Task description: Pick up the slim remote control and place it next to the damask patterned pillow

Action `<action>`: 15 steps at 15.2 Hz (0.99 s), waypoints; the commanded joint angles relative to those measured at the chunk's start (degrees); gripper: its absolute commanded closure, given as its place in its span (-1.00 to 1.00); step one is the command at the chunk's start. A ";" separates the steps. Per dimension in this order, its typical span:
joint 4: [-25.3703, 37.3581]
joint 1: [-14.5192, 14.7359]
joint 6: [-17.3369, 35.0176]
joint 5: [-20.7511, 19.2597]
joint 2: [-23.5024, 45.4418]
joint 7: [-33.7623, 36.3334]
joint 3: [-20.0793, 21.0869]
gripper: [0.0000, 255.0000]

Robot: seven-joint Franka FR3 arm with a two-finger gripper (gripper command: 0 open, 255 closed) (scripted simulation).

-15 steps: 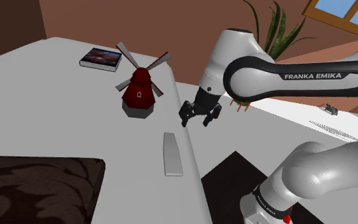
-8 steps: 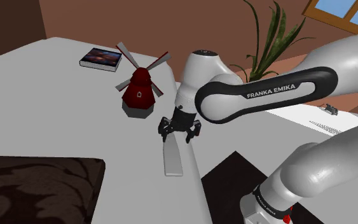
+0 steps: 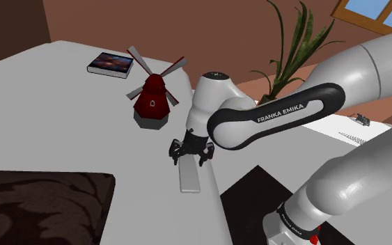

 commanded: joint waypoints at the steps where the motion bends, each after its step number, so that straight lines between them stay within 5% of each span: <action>1: -0.42 -0.31 1.44 -0.60 1.09 0.36 0.32 -1.00; 8: -0.41 -0.30 1.42 -0.59 1.09 0.36 0.31 -1.00; 9: -0.41 -0.30 1.42 -0.59 1.09 0.36 0.31 1.00; 15: -0.41 -0.30 1.42 -0.59 1.09 0.36 0.31 1.00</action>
